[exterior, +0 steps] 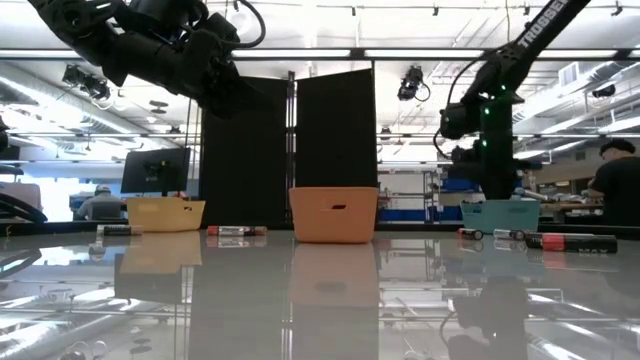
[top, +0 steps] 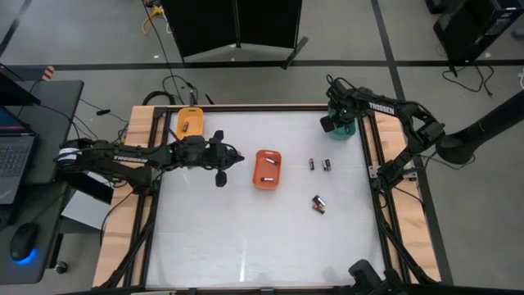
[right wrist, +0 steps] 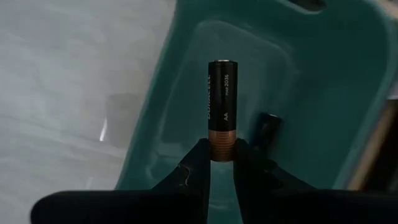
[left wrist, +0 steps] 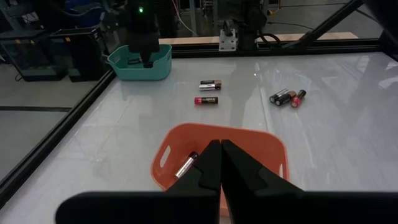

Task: Sort batteries
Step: Put the black-brown battery into the green bin, then put the black-red battery into the yellow bin

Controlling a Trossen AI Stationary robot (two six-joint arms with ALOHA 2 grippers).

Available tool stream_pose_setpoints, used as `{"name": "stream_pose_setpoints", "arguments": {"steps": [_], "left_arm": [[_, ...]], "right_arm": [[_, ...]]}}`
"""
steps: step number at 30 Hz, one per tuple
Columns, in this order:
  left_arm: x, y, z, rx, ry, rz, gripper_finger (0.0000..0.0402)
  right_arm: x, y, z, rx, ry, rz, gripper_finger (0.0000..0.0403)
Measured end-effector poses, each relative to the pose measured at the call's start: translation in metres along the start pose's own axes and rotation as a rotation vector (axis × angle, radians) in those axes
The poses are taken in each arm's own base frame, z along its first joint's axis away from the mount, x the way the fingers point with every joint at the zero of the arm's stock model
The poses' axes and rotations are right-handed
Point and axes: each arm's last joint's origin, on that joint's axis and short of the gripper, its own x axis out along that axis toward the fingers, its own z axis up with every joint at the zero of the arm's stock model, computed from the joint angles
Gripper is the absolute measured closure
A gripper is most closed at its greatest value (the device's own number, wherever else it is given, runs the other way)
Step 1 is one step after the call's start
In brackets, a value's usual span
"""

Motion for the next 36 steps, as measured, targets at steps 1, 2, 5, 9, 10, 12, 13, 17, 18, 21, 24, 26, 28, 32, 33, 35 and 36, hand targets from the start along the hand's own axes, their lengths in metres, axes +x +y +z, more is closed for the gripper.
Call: {"name": "stream_pose_setpoints", "arguments": {"steps": [1, 2, 5, 9, 10, 12, 13, 17, 18, 21, 24, 26, 28, 32, 33, 35, 36], "left_arm": [[0.000, 0.000, 0.000, 0.000, 0.000, 0.000, 0.0387], [0.000, 0.000, 0.000, 0.000, 0.000, 0.000, 0.0387], [0.000, 0.000, 0.000, 0.000, 0.000, 0.000, 0.0387], [0.000, 0.000, -0.001, -0.001, 0.013, -0.001, 0.0387], [0.000, 0.000, -0.002, -0.001, 0.017, -0.002, 0.0387], [0.000, 0.000, -0.003, -0.002, 0.027, -0.002, 0.0387], [0.000, 0.000, -0.003, -0.002, 0.035, -0.003, 0.0387], [0.000, 0.000, -0.006, -0.003, 0.061, -0.004, 0.0387], [0.000, 0.000, -0.007, -0.003, 0.068, -0.005, 0.0387], [-0.001, -0.001, -0.008, -0.003, 0.082, -0.006, 0.0387], [-0.001, 0.000, -0.007, -0.004, 0.087, -0.002, 0.0387], [-0.001, 0.001, -0.006, -0.006, 0.107, -0.005, 0.0387], [-0.001, 0.001, -0.002, -0.007, 0.116, -0.013, 0.0387], [0.000, 0.001, 0.003, -0.007, 0.121, -0.014, 0.0387], [0.000, 0.002, 0.004, -0.005, 0.117, -0.014, 0.0387], [-0.002, 0.002, 0.006, 0.003, 0.108, -0.013, 0.0387], [-0.002, 0.002, 0.007, 0.009, 0.104, -0.014, 0.0387]], "right_arm": [[0.003, 0.000, -0.001, 0.002, -0.007, 0.013, 0.0342], [0.005, 0.001, -0.001, 0.004, -0.015, 0.023, 0.0342], [0.009, 0.001, -0.002, 0.009, -0.026, 0.041, 0.0335], [0.009, 0.001, -0.002, 0.010, -0.031, 0.053, 0.0315], [0.009, 0.001, -0.002, 0.010, -0.031, 0.053, 0.0309], [0.009, 0.001, -0.002, 0.009, -0.033, 0.054, 0.0298], [0.009, 0.001, -0.002, 0.006, -0.033, 0.053, 0.0294], [0.009, 0.001, -0.002, -0.008, -0.034, 0.053, 0.0281], [0.009, 0.001, -0.002, -0.022, -0.031, 0.052, 0.0279], [0.004, 0.002, 0.000, -0.064, -0.018, 0.049, 0.0283], [-0.005, 0.006, 0.003, -0.129, -0.014, 0.050, 0.0305], [-0.011, 0.011, 0.005, -0.169, -0.032, 0.053, 0.0328], [-0.018, 0.018, 0.005, -0.217, -0.073, 0.065, 0.0355], [-0.032, 0.034, 0.002, -0.305, -0.164, 0.094, 0.0393], [-0.037, 0.039, 0.001, -0.324, -0.190, 0.104, 0.0393], [-0.047, 0.049, -0.003, -0.360, -0.243, 0.127, 0.0386], [-0.052, 0.055, -0.006, -0.378, -0.269, 0.140, 0.0384]]}}
